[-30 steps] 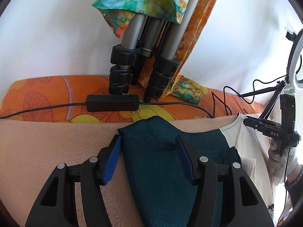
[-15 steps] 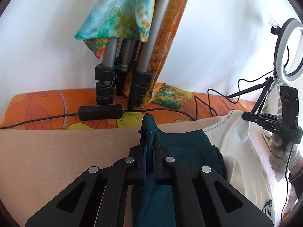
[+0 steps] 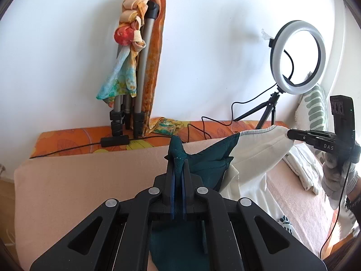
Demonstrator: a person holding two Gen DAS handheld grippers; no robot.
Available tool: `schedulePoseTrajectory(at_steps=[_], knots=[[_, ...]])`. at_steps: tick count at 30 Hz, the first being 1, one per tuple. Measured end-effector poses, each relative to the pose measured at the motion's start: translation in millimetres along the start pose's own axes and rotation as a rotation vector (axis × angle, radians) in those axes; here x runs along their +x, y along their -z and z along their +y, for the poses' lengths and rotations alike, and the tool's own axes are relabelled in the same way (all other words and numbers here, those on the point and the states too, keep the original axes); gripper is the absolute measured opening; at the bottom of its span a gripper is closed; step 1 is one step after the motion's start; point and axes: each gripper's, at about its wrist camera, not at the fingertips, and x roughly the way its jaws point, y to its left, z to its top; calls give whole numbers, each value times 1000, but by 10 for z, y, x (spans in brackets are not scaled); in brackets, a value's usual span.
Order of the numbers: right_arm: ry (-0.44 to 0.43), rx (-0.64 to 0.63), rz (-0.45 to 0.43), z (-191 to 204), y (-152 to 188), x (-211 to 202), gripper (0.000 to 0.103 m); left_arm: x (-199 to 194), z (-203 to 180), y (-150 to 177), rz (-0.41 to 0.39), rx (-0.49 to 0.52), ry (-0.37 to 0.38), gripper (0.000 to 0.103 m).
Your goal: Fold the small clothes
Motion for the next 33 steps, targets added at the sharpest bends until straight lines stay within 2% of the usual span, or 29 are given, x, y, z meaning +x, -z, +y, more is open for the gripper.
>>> schedulePoseTrajectory(at_steps=[4,8,11,17,20,23,26,28,30,31,33], knots=[[2,-19,0,268,296,-345,5,-381,-187,222,-22,23,-2,3],[1,-40,13,503,728,-640,5,-680,-335,559,-4,38,2,3],[7,-40,31,622,1109,-740,5,-807,-416,891,21,37,13,3],[53,-85,47,802,1821,-842,5,-958,-578,1571,62,110,-5,3],[91,-129,61,820,1984,-844,5,-921,-612,1801,130,143,-17,4],[134,-168,55,785,2061,-937,5,-998,-663,1934,153,197,-32,8],[102,-146,48,683,2100,-1142,5,-1137,-636,2006,178,201,-42,8],[87,-114,46,615,2109,-1281,7,-1273,-589,2024,172,178,-44,11],[49,-55,50,529,2108,-1375,20,-1429,-562,2046,157,144,-28,22],[33,-22,48,486,2102,-1398,22,-1497,-558,2055,147,133,-26,25],[20,51,62,403,2105,-1369,32,-1608,-522,2051,115,75,-15,41]])
